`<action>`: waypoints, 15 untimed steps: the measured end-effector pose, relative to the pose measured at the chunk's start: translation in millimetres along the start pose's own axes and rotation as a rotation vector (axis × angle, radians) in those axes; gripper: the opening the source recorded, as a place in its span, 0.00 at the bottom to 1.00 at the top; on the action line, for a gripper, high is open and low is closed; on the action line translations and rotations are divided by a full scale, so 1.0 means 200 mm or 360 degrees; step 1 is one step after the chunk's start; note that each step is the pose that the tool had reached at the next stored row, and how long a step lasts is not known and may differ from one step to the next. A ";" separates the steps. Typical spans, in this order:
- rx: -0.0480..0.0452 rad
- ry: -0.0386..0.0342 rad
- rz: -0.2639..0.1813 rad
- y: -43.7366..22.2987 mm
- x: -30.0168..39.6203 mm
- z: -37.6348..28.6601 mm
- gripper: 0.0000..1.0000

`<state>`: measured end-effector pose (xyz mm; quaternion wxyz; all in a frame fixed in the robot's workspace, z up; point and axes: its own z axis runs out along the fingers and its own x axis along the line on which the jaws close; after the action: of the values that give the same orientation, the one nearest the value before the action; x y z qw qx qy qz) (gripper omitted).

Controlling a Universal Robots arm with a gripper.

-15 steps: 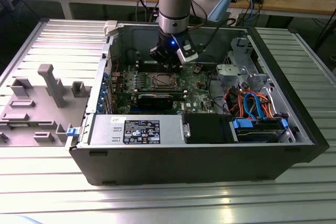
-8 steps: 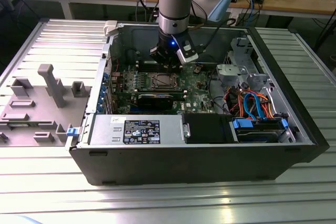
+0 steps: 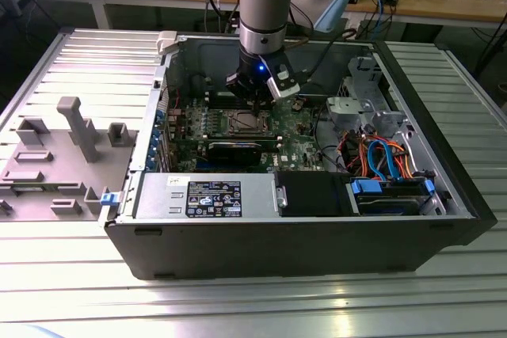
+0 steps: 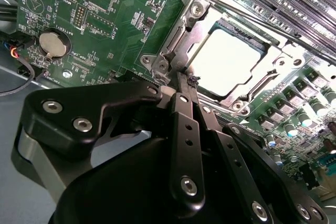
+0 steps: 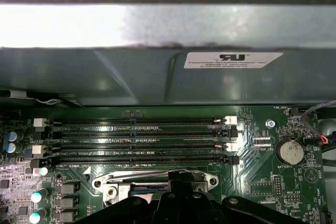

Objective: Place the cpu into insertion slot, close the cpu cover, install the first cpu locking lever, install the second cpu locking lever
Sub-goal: 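Install the second cpu locking lever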

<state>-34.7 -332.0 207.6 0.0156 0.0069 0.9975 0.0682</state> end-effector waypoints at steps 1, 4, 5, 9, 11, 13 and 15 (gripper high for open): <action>0.0000 0.0000 0.0000 0.000 0.000 0.000 0.11; 0.0000 0.0000 0.0000 -0.002 0.000 0.000 0.11; 0.0000 0.0000 0.0000 -0.002 0.000 -0.001 0.11; 0.0000 0.0000 0.0000 0.005 -0.002 -0.053 0.11; 0.0000 0.0000 0.0000 0.011 -0.003 -0.090 0.11; 0.0000 0.0000 0.0000 0.011 -0.003 -0.090 0.11; 0.0000 0.0000 0.0000 0.010 -0.003 -0.091 0.11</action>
<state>-34.7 -332.6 225.9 0.0155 0.0069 0.9975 0.0681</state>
